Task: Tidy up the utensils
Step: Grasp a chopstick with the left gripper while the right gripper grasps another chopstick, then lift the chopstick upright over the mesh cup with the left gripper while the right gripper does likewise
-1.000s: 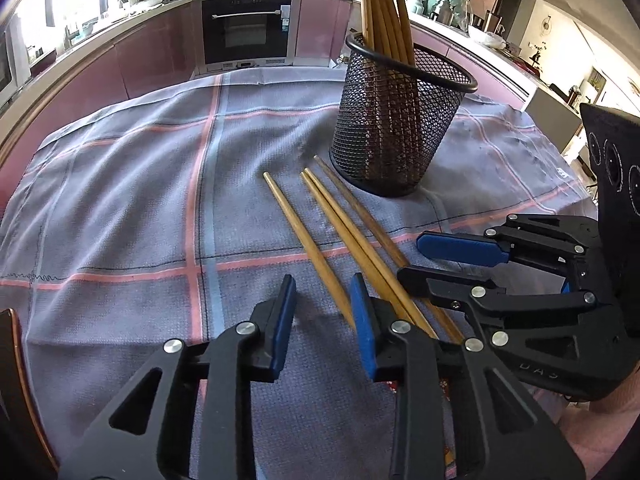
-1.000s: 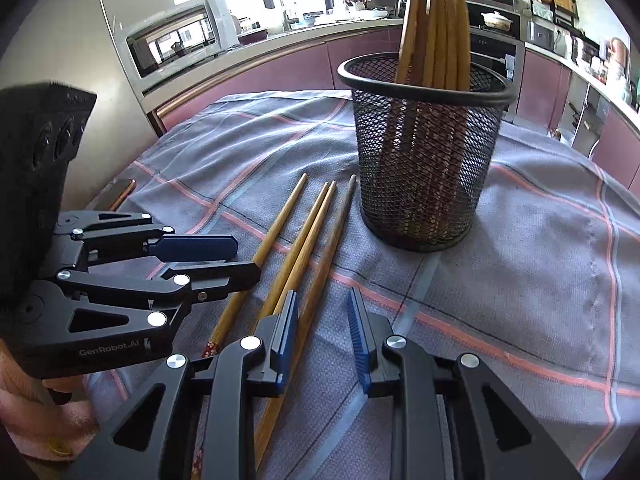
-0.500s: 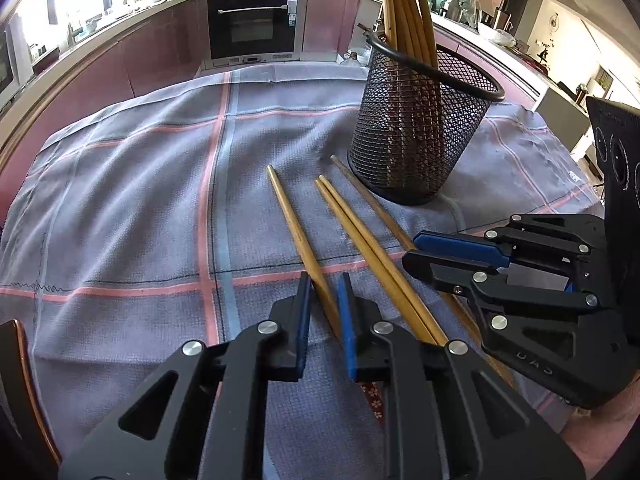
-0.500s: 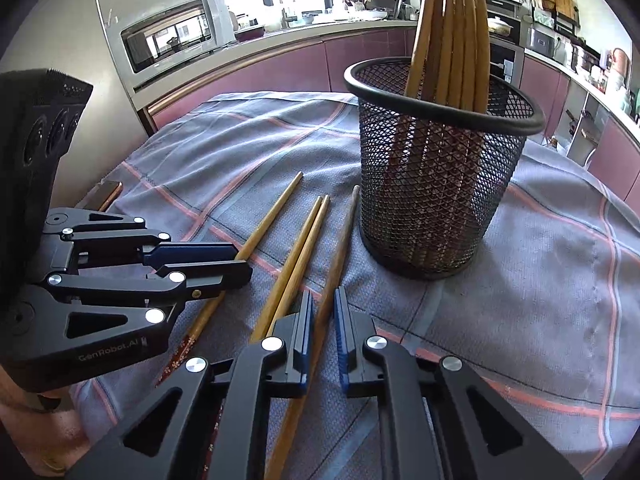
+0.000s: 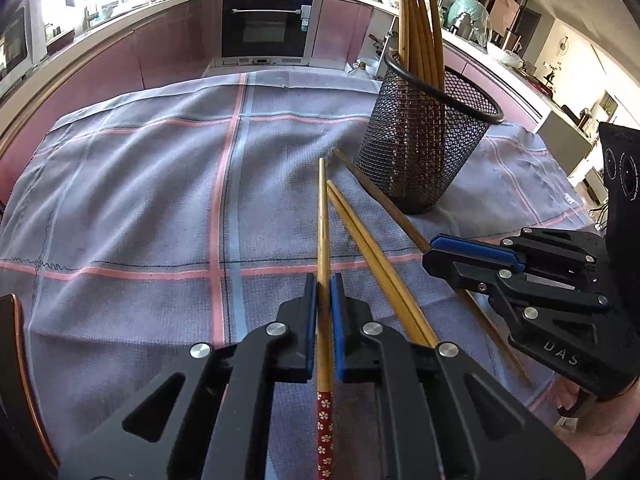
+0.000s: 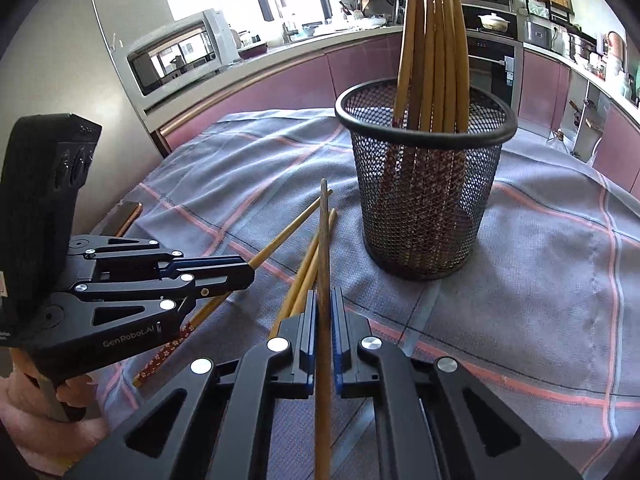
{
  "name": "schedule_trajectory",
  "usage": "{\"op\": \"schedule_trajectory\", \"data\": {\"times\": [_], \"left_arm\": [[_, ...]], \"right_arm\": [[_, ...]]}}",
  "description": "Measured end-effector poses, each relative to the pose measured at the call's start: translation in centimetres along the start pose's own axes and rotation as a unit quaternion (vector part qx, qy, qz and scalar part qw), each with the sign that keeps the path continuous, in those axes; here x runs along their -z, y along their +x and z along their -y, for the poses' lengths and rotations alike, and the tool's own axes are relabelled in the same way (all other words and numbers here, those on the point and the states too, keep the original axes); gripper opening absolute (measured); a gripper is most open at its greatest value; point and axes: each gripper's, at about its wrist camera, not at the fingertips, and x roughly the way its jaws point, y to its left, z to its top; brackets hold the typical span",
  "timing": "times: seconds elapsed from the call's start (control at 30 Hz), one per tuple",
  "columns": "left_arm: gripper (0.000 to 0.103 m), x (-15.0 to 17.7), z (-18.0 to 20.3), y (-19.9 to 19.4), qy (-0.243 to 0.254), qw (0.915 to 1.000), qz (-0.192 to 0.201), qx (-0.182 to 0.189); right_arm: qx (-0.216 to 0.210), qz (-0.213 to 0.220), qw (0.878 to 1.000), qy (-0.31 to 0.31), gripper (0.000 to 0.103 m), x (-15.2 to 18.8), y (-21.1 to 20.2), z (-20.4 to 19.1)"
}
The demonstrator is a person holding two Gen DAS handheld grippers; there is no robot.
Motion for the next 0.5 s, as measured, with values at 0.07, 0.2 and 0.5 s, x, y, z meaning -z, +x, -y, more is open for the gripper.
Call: {"op": "schedule_trajectory", "data": {"times": [0.07,0.2,0.5], "left_arm": [[0.008,0.0,-0.2,-0.7,-0.005,0.9999,0.006,0.009],[0.008,-0.2,-0.5,-2.2,-0.010,0.9993,0.023,0.026],[0.008,-0.7,-0.9,-5.9,-0.017,0.9950,0.059,0.079]], "right_arm": [[-0.007,0.007,1.000,0.001,0.006,0.0,-0.6,0.1],[-0.023,0.025,0.999,0.001,0.006,-0.2,-2.0,0.1],[-0.041,0.072,0.997,-0.004,0.006,-0.9,-5.2,0.1]]}}
